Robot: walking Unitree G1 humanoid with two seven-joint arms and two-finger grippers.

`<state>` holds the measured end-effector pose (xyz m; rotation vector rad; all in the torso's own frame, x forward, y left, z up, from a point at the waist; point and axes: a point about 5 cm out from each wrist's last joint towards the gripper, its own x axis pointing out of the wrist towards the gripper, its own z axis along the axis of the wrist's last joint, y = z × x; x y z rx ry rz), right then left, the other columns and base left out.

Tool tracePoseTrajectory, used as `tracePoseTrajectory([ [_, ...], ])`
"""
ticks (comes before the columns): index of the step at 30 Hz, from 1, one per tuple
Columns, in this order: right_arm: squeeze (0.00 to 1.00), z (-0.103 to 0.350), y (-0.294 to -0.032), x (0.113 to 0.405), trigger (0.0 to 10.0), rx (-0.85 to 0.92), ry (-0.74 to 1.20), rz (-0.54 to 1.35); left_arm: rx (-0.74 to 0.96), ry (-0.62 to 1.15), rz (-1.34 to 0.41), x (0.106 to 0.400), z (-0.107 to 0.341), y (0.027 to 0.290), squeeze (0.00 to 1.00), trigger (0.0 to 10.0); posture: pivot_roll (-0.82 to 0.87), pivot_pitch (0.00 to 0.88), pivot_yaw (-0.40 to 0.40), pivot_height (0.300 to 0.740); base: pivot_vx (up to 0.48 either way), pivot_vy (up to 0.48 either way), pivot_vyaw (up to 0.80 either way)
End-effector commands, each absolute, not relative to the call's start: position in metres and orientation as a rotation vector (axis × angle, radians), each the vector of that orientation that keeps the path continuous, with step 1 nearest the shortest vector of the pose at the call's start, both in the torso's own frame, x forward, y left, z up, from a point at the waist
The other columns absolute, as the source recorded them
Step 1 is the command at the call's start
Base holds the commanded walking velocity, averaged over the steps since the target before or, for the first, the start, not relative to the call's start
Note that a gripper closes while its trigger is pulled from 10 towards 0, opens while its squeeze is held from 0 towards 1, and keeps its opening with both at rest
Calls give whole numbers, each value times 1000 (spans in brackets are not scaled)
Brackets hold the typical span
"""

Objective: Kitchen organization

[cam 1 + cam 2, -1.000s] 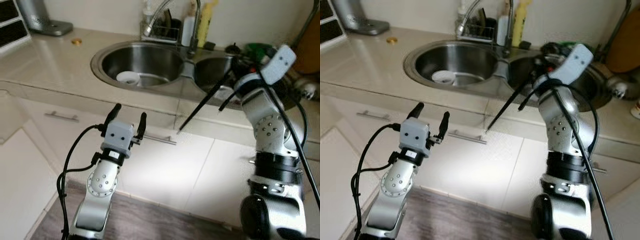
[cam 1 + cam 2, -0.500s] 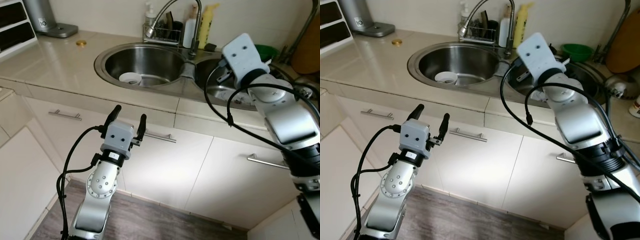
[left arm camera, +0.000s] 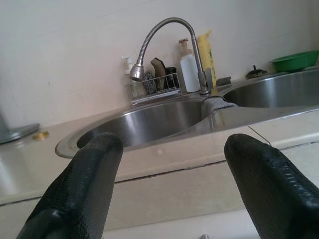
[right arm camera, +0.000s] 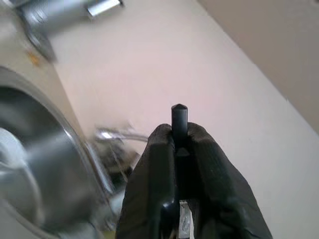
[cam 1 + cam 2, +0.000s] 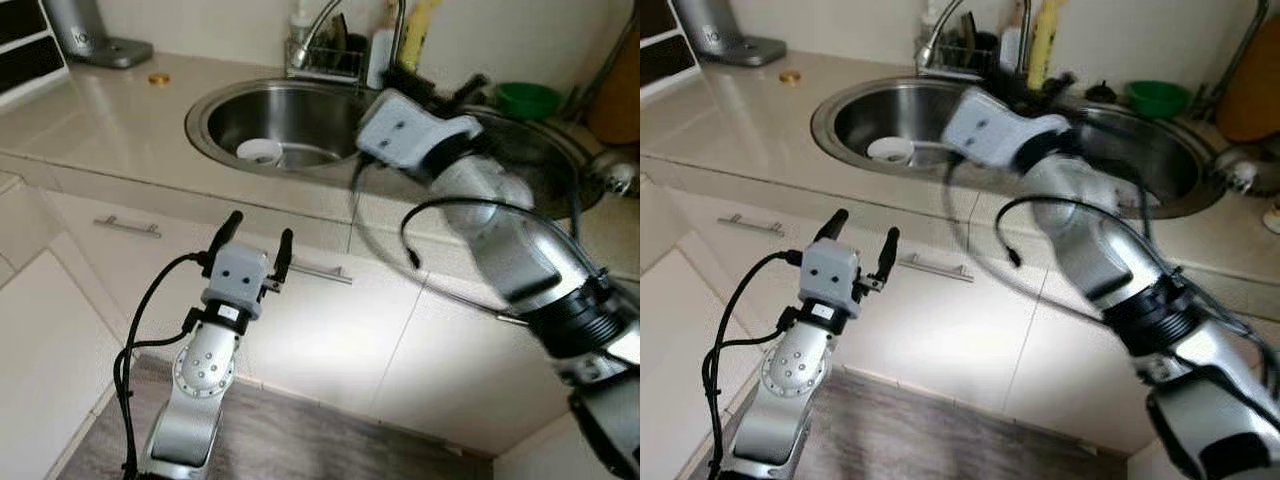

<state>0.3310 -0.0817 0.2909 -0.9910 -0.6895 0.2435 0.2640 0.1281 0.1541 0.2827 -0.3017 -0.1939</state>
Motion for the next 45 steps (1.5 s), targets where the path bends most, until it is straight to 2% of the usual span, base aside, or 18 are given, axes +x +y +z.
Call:
tracePoseTrajectory([
  [1,0,288,-79,326,10000,-951,-727,279,278,-289,-188,265,153,128,0,10000,61,0,-61,740,0,0,0],
  [5,0,280,-73,319,10000,-812,-784,325,277,-294,-191,264,154,127,0,10000,63,0,-64,740,0,0,0],
  [12,0,274,-79,315,10000,-715,-835,299,276,-297,-199,264,155,127,0,10000,60,0,-57,740,0,0,0],
  [20,0,267,-81,314,10000,-681,-840,283,264,-311,-203,264,158,129,0,10000,64,0,-52,740,0,0,0],
  [38,0,259,-85,322,10000,-591,-757,251,255,-335,-197,265,163,131,0,10000,69,0,-52,740,247,0,0],
  [45,0,257,-87,324,10000,-584,-741,245,255,-335,-199,265,163,131,0,10000,69,0,-53,740,0,0,0],
])
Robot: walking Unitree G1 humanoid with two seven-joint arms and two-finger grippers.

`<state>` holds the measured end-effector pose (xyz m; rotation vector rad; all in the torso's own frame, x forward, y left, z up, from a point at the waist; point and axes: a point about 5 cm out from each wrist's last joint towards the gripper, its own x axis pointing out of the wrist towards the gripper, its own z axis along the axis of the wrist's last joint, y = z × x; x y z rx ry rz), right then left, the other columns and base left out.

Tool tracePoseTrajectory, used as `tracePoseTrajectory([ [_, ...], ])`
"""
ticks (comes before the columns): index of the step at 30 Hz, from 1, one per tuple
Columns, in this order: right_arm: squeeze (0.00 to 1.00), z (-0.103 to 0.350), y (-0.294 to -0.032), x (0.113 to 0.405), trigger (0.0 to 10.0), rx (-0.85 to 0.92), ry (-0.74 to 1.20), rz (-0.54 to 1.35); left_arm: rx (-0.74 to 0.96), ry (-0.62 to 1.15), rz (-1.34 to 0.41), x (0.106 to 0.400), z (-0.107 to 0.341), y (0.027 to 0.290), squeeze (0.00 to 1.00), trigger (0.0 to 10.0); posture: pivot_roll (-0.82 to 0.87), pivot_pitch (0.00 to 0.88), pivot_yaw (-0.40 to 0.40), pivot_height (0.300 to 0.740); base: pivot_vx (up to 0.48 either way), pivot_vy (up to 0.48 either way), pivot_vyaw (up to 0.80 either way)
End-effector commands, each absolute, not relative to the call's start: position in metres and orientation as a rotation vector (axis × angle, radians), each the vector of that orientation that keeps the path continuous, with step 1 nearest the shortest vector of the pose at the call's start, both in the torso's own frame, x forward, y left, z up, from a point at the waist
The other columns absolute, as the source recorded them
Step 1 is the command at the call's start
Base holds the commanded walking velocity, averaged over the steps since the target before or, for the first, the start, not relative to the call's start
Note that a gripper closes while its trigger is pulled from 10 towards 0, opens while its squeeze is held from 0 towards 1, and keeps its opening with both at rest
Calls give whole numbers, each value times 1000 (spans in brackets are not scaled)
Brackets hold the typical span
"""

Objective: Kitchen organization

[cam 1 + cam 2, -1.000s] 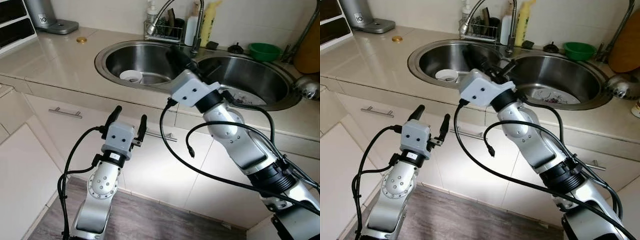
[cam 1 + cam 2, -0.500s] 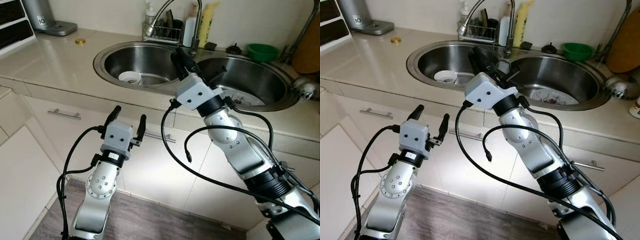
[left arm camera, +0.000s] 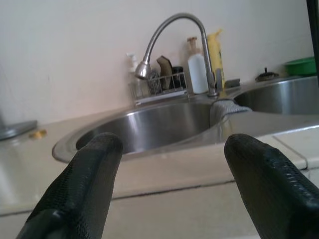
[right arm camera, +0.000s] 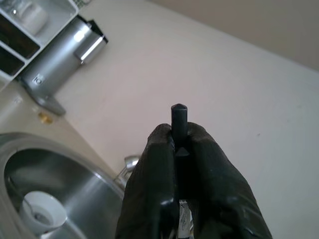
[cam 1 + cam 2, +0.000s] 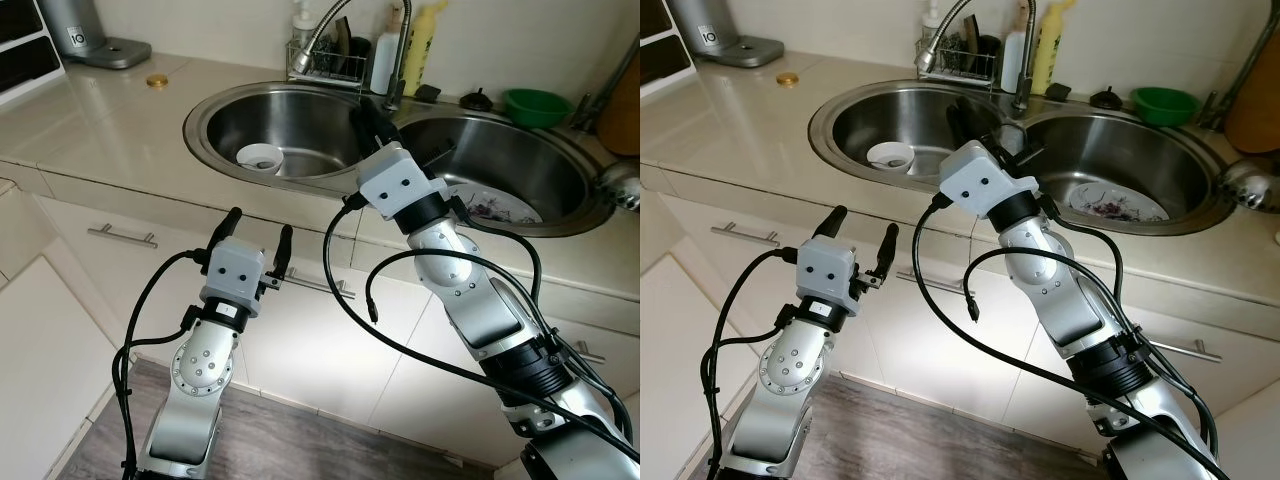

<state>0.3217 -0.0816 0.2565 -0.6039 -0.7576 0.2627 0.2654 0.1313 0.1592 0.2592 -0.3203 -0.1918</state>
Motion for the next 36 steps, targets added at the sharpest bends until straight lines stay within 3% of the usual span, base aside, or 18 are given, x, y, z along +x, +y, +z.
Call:
tracePoseTrajectory([
  [1,0,257,-87,324,10000,-584,-740,245,255,-335,-200,265,163,131,0,10000,69,0,-53,740,0,0,0],
  [18,0,257,-91,328,10000,-565,-719,225,256,-333,-201,265,162,130,0,10000,70,0,-53,740,0,0,0],
  [36,0,258,-95,331,10000,-554,-722,179,255,-335,-201,265,162,131,0,10000,76,0,-54,740,281,0,0],
])
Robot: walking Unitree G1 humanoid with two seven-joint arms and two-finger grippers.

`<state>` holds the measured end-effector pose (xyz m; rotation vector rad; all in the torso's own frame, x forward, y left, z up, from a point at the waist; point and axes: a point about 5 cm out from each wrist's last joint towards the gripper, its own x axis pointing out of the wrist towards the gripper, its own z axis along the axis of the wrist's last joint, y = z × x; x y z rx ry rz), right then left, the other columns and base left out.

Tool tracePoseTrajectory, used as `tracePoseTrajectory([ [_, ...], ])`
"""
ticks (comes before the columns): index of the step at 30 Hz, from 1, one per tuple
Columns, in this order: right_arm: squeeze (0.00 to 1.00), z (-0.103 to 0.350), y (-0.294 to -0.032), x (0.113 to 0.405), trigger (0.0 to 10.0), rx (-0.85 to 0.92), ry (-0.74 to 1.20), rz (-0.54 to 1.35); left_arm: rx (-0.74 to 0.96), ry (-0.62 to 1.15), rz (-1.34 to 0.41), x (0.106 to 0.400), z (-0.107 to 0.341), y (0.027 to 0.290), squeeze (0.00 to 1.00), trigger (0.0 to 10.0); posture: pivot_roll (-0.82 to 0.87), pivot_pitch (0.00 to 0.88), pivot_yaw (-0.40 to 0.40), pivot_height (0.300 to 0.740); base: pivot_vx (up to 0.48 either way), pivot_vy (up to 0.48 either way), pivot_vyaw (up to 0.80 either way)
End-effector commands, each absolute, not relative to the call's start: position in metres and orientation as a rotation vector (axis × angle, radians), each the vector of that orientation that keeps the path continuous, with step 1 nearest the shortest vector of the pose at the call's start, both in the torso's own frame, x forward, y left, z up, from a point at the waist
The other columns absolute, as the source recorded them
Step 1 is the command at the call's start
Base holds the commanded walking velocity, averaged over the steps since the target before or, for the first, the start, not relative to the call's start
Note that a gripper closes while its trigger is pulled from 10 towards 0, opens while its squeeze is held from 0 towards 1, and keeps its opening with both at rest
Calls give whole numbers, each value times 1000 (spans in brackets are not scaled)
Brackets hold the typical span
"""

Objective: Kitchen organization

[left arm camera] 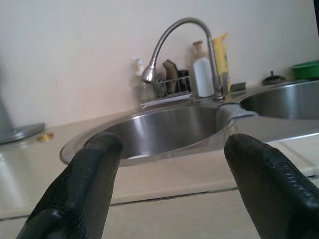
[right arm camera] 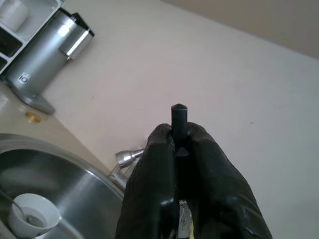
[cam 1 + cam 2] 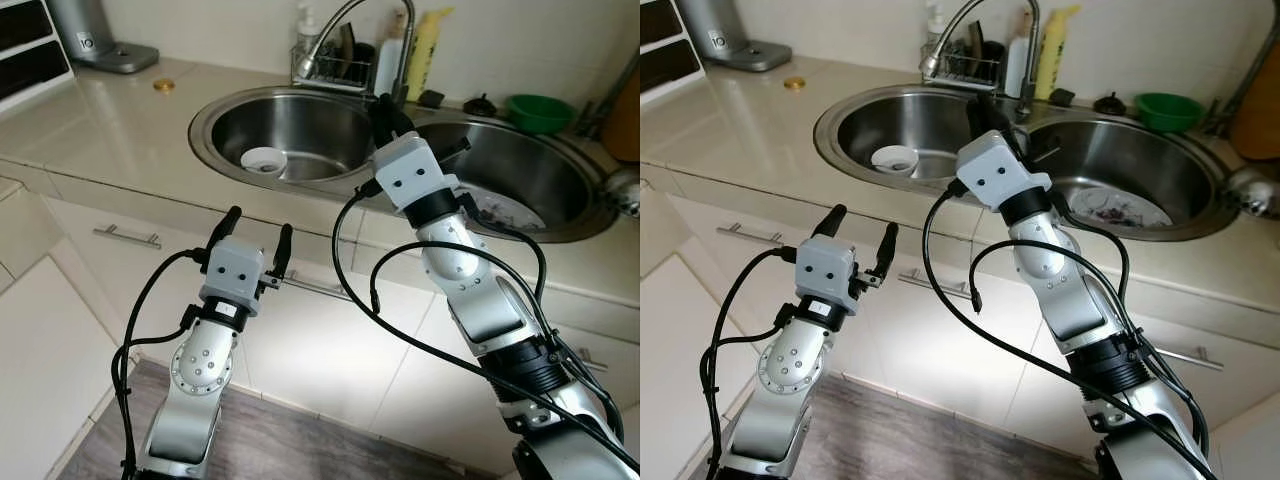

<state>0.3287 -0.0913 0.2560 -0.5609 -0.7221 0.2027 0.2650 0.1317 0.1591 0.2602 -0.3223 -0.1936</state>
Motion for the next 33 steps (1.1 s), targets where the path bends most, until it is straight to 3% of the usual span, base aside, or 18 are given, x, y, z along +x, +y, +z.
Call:
tracePoseTrajectory([
  [1,0,258,-95,331,10000,-554,-722,179,255,-335,-201,265,162,131,0,10000,76,0,-54,740,292,0,0],
  [19,0,253,-100,337,10000,-520,-659,146,260,-320,-200,264,160,129,0,10000,80,0,-56,740,60,0,0],
  [33,0,238,-121,365,10000,-415,-499,58,254,-324,-201,265,161,129,0,10000,87,0,-58,740,0,0,0],
])
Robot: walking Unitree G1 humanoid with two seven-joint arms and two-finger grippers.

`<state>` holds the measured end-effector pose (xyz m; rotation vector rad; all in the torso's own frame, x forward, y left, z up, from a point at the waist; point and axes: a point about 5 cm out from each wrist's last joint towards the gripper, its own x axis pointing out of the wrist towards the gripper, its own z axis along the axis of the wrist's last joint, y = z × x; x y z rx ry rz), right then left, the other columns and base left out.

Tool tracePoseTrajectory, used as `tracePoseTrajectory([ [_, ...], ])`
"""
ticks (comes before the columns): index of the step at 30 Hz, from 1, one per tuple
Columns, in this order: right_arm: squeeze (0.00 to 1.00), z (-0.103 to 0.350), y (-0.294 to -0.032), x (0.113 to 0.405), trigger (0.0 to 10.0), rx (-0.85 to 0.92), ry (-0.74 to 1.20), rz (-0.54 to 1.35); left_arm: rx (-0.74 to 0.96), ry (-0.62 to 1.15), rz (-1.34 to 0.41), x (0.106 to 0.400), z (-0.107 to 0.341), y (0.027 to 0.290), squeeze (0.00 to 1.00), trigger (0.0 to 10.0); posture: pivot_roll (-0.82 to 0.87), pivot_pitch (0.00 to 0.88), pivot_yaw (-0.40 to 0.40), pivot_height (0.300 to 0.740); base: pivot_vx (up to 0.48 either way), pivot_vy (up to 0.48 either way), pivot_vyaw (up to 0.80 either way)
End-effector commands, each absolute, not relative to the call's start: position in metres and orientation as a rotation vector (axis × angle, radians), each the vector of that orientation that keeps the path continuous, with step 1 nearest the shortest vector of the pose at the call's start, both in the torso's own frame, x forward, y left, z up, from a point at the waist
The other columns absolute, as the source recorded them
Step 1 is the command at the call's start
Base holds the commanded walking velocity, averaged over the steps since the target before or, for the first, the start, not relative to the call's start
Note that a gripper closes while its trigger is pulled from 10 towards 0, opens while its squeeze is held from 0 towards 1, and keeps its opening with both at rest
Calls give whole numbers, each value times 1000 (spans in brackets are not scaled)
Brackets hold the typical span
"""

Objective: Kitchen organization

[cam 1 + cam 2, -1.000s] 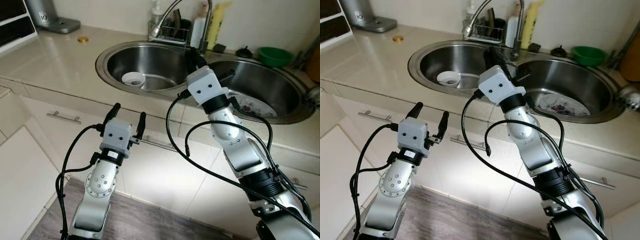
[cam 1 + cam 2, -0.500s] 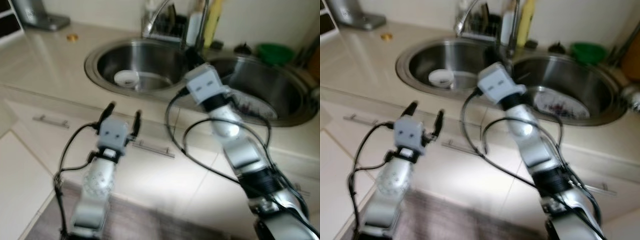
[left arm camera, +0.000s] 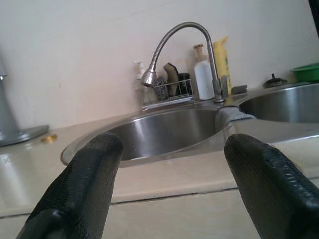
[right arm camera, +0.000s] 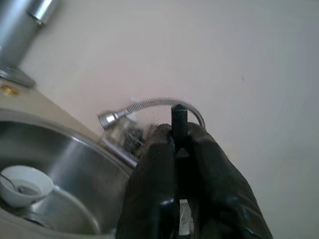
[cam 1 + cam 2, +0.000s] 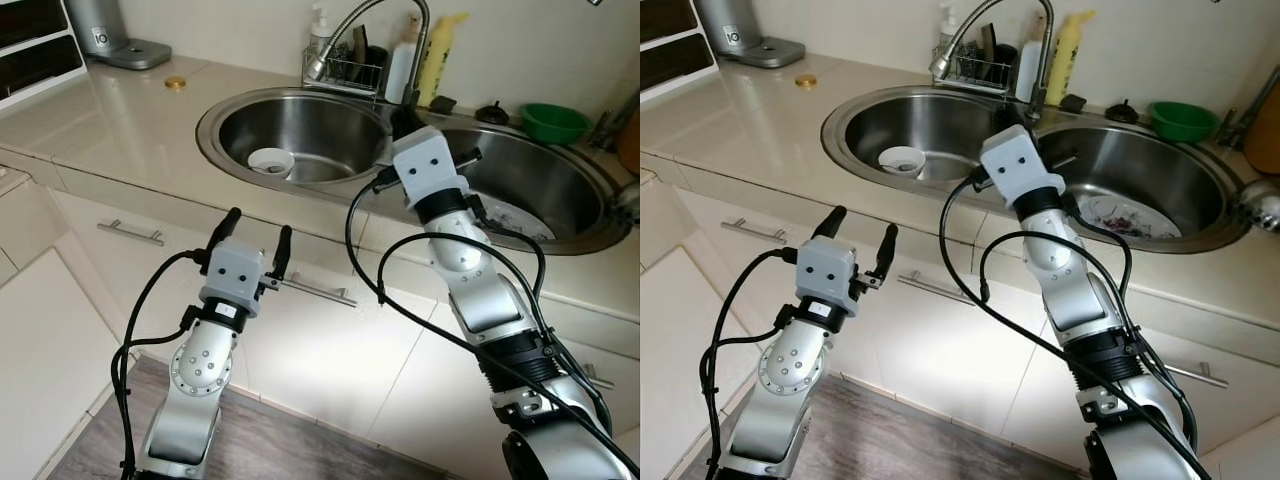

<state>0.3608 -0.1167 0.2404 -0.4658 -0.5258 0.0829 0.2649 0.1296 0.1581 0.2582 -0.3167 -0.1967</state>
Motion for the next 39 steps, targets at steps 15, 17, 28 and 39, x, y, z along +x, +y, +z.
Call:
tracePoseTrajectory([
  [15,1000,225,-136,388,10000,-344,-380,-27,259,-320,-198,264,160,129,0,10000,97,0,-63,740,0,0,0],
  [17,1000,225,-137,388,10000,-349,-376,-31,258,-318,-199,264,160,128,0,10000,93,0,-62,740,0,0,0],
  [28,1000,226,-137,386,10000,-337,-400,-27,259,-315,-198,265,160,128,0,10000,93,0,-65,740,0,0,0],
  [39,0,229,-142,368,10000,-314,-408,-71,256,-307,-194,264,159,129,0,10000,85,0,-65,740,0,0,0],
])
